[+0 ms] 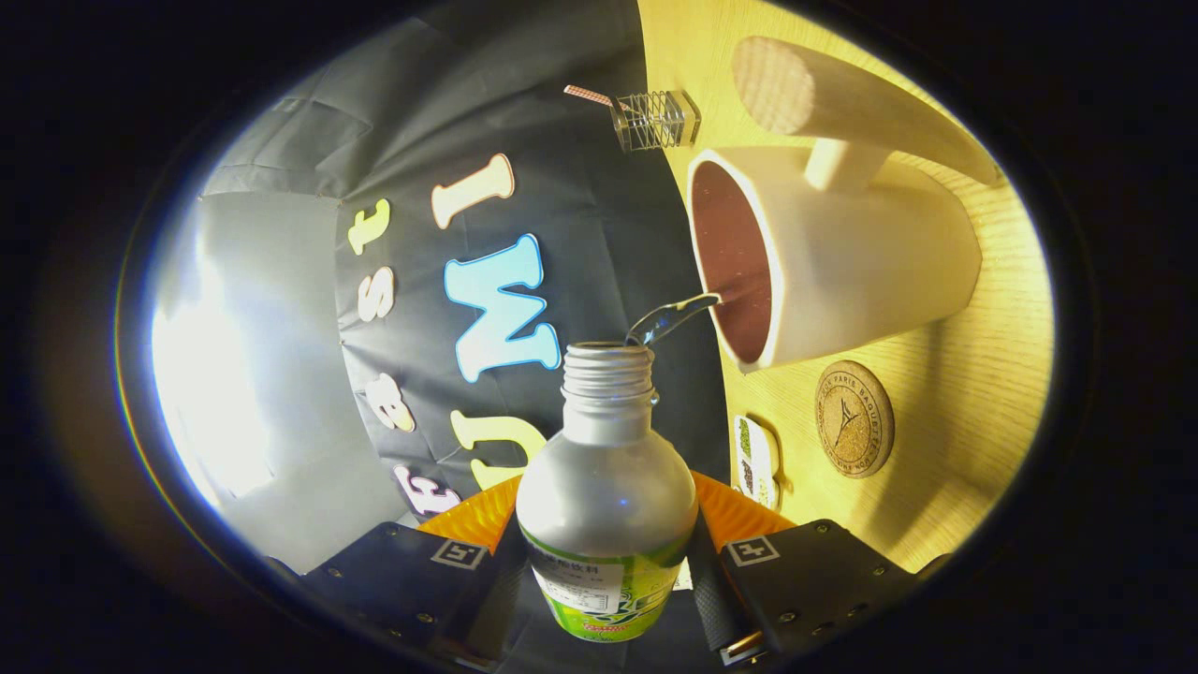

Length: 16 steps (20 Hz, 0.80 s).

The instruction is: Take the bottle from table, then pour the juice into the cup, finally place the bottle on the coaster

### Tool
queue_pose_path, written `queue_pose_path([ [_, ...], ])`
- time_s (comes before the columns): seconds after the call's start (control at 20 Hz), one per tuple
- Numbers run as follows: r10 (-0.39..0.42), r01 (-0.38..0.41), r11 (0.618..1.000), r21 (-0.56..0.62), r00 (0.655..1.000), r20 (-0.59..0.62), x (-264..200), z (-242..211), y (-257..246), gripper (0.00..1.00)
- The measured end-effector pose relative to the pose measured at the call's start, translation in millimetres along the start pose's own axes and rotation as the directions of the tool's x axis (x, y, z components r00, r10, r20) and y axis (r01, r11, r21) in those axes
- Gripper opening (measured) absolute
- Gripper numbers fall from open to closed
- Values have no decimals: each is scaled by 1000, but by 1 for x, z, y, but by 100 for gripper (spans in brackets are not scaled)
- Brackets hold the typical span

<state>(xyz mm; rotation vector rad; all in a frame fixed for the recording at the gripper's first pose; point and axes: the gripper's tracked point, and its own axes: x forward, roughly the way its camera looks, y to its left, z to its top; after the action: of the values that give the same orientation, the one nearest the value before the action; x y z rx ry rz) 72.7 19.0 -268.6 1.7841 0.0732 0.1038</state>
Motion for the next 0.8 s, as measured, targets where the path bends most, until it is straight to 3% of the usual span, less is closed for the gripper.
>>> queue_pose_path([
  [0.8,7,-8,999,42,1000,21,-3,10,-5,77],
])
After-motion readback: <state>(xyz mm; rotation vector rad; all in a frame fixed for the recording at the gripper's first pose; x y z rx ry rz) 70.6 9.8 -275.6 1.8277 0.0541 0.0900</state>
